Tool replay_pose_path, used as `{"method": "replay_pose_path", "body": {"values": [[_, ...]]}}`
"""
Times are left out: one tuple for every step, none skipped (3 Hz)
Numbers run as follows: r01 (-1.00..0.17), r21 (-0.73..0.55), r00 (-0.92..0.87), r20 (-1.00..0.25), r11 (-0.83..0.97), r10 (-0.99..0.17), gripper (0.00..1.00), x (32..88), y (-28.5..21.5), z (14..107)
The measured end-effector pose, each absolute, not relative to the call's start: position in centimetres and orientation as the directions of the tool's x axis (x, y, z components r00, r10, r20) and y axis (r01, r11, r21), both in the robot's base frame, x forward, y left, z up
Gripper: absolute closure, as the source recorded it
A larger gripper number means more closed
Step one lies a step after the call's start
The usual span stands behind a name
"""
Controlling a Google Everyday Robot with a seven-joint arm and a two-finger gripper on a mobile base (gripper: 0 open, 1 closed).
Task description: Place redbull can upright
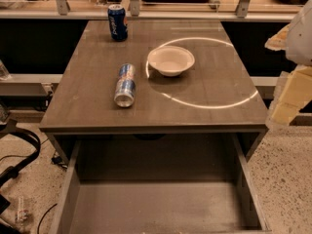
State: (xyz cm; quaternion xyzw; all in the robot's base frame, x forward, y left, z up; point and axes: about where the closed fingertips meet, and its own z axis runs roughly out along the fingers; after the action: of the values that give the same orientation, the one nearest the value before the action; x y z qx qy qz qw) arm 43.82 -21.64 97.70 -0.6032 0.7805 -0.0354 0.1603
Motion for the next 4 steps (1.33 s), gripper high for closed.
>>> {"method": "replay_pose_path", "body": {"values": [[-0.930,-0.249,-0.221,-0.208,0.270,-0.953,0.00,43.8,-21.6,97.7],[-0.911,-0.217,-0.285,-0.285,0.352,-0.915,0.00,44.8,-20.7,97.9],[-0.846,-0.122,-0.422,-0.440,0.518,-0.793,0.00,48.3,-18.1,97.3],[-0.752,-0.075,-0.527,-0.528,0.655,-0.665,0.00,50.2,-16.3,97.4]]}}
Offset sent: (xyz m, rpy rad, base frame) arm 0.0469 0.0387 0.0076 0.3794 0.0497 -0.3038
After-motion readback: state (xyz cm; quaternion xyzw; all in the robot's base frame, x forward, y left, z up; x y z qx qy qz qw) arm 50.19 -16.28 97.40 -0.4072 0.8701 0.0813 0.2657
